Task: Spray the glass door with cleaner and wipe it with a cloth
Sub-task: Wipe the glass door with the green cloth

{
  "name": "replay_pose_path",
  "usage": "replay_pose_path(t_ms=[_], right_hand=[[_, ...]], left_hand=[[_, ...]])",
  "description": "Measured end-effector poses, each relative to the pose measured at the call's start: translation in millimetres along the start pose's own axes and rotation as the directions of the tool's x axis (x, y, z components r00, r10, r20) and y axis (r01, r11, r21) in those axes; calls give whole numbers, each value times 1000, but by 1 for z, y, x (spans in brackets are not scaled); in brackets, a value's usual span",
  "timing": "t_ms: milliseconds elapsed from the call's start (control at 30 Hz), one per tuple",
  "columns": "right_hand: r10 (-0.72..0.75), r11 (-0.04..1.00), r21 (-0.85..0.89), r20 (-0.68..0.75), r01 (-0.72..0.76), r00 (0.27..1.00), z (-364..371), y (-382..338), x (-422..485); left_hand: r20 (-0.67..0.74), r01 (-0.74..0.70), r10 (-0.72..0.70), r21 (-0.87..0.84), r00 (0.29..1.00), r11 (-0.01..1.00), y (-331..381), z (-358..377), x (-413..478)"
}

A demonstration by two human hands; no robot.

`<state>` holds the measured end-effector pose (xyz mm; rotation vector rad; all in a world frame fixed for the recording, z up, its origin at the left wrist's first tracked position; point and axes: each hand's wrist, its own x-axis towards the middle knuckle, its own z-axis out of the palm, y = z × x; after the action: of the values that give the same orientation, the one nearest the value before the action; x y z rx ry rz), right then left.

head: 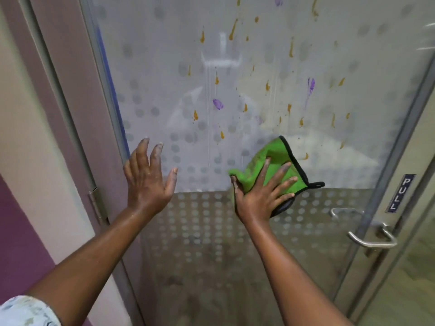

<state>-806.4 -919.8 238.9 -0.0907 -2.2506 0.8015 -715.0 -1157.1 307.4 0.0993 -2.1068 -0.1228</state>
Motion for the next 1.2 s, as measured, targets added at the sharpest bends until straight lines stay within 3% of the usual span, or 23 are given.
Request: replay_pose_path(t_ms=[267,533,767,833,933,1067,1133,1200], right_hand=[[50,993,115,-150,-33,987,-57,69,85],[51,962,272,-301,34,952,-116,94,174],[57,918,374,-450,130,891,-147,53,223],[-47,931,293,-494,218,868,-142,35,221],[-363,908,37,-426,418,828,-118,23,197],[-744,662,-157,-255,733,618,-94,69,169],[-788,613,-206,-235,763,569,-109,99,184],[-708,699,-173,-301,694,638,-136,115,213]], left_hand=[[-117,-160,174,117,978,980,10,-4,70],[-230,-136,178,186,957,973,-1,-7,135],[-316,-60,123,204,941,977,1,23,142],[-342,-64,127,191,931,980,-1,26,143],[-369,-70,136,187,919,980,-4,28,144],[-385,-73,144,193,912,978,-4,28,144],[-389,-75,146,192,909,979,-4,28,144],[-395,-75,148,196,907,978,-5,30,144]])
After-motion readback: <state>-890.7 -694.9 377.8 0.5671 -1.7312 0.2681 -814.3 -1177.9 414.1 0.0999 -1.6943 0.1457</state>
